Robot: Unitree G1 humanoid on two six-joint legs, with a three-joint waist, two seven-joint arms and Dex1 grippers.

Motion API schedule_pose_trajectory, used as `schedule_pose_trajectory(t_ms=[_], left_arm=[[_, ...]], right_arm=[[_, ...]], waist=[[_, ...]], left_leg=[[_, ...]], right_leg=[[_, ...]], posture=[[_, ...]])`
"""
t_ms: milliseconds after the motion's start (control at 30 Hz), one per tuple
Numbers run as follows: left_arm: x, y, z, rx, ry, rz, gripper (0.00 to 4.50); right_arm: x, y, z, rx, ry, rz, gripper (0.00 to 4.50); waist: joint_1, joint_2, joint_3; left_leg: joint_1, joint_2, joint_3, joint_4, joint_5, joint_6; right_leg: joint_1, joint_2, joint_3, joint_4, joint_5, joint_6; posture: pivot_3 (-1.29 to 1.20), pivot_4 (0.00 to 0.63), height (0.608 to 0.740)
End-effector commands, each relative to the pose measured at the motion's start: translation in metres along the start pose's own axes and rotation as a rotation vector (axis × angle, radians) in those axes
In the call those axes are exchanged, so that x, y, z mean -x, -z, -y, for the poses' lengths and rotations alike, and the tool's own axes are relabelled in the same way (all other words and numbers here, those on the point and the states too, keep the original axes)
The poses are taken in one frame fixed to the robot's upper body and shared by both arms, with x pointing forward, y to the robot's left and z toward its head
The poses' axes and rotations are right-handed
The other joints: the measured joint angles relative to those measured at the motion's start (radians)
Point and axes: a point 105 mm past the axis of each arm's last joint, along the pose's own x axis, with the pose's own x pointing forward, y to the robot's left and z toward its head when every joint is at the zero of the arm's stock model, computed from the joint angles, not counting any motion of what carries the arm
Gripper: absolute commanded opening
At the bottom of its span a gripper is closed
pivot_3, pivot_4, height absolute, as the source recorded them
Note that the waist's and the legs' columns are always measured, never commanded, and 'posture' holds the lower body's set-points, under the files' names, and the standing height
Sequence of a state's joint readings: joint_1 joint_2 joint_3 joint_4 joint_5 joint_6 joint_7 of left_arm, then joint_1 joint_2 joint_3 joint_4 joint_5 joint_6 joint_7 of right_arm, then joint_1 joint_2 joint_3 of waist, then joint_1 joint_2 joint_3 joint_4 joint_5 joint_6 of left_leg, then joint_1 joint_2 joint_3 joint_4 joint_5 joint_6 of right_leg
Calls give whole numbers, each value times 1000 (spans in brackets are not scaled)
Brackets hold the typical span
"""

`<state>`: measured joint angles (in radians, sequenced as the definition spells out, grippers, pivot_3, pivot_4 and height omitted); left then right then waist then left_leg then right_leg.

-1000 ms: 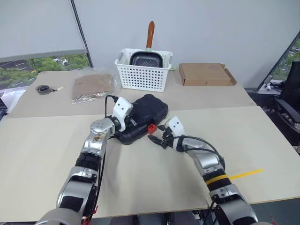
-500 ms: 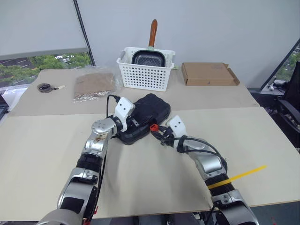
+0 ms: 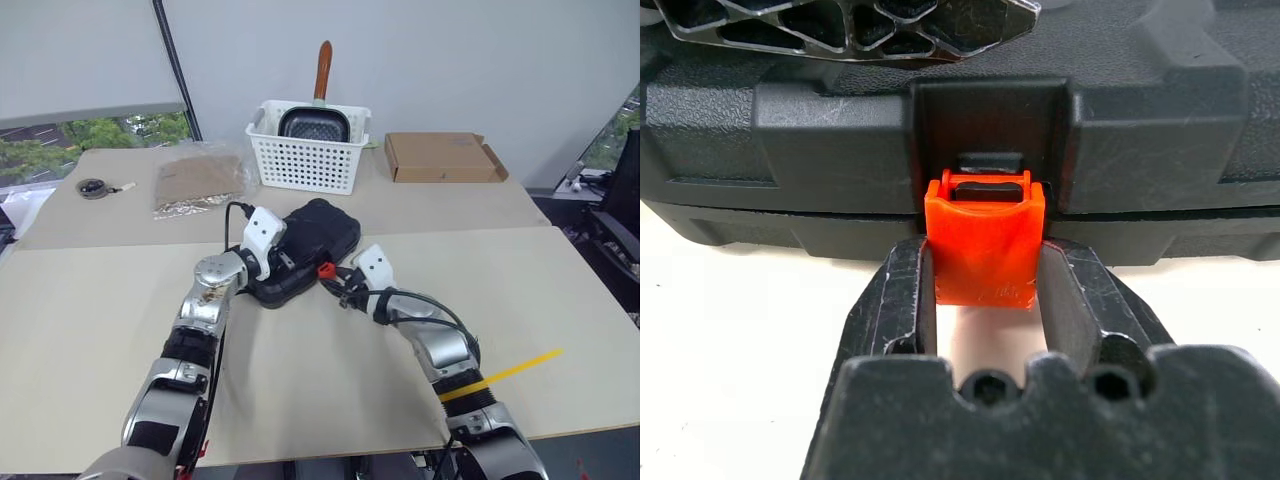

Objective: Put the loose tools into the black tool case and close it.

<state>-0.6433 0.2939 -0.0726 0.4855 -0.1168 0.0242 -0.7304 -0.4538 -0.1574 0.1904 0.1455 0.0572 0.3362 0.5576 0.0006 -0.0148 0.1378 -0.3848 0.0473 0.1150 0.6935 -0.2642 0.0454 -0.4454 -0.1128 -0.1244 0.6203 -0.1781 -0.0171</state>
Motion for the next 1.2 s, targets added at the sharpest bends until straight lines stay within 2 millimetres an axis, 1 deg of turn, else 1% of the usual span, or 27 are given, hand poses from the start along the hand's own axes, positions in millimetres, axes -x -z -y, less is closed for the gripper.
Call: schedule_pose_trajectory(t_ms=[33, 233, 333, 433, 500, 533, 600, 633, 667, 900, 1067, 1200], left_arm=[[9, 55, 22, 96, 51, -180, 4500], [9, 57, 24, 100, 53, -187, 4500], [9, 58, 23, 101, 51, -189, 4500], [9, 59, 24, 104, 50, -190, 4500], [9, 59, 23, 105, 47, -190, 4500], [9, 59, 23, 106, 44, -190, 4500], [10, 60, 22, 108, 39, -190, 4500], [11, 60, 21, 109, 36, -191, 4500], [11, 60, 20, 109, 33, -191, 4500], [13, 61, 19, 113, 25, -191, 4500], [13, 61, 18, 113, 23, -192, 4500], [13, 62, 18, 115, 19, -193, 4500]], right_arm=[[-1, -52, 9, 58, 38, 172, 1141], [0, -59, 9, 102, 34, 197, 1141], [1, -56, 9, 150, 23, 176, 1141], [0, -52, 7, 148, -3, 151, 1141], [-1, -50, 7, 141, -7, 138, 2147], [-1, -48, 7, 146, -6, 125, 2390], [-2, -44, 6, 147, -12, 107, 3140], [-1, -41, 6, 139, -18, 94, 3368], [-1, -39, 6, 133, -19, 83, 3368], [1, -29, 3, 104, -23, 37, 3368], [3, -17, -4, 75, -43, -13, 3368], [2, -9, -2, 39, -9, -34, 3368]], waist=[[0, 0, 0], [-1, 0, 0], [-1, 0, 0], [-1, 0, 0], [-1, 0, 0], [-2, 1, 0], [-3, 1, -1], [-4, 1, -1], [-4, 1, -1], [-4, 2, -1], [-4, 2, -2], [-3, 3, -2]], left_leg=[[0, 0, 0, 0, 0, 0], [0, 0, 0, 0, 0, -1], [0, 0, 0, 0, -1, -1], [-1, 0, 0, -1, -1, -1], [-1, 0, 0, -1, -1, -1], [-1, 0, 0, -1, -1, -1], [1, 1, 0, -1, -1, -1], [1, 1, 0, -1, -2, -3], [2, 1, -1, -1, -4, -7], [2, 1, -1, -2, -4, -7], [2, 1, -1, -2, -4, -7], [2, 1, -2, -3, -4, -7]], right_leg=[[0, 0, 0, 0, 0, 0], [0, 0, 0, 0, 0, 0], [0, 0, 0, -1, 0, 0], [0, 0, 0, -2, 0, 0], [0, 0, 0, -2, 0, 0], [0, 0, 0, -2, 0, 0], [1, 0, 0, -2, 0, 0], [2, 0, -1, -3, 0, 0], [2, 0, -1, -4, 0, 0], [3, 0, -1, -5, 0, 0], [3, 0, -2, -6, 0, 0], [3, 0, -2, -7, 0, 0]], posture=[[0, 150, 700], [0, 150, 700], [0, 150, 700], [0, 150, 700], [0, 150, 700], [0, 150, 700], [0, 150, 700], [0, 150, 700], [0, 150, 700], [0, 150, 700], [0, 150, 700], [0, 150, 700]])
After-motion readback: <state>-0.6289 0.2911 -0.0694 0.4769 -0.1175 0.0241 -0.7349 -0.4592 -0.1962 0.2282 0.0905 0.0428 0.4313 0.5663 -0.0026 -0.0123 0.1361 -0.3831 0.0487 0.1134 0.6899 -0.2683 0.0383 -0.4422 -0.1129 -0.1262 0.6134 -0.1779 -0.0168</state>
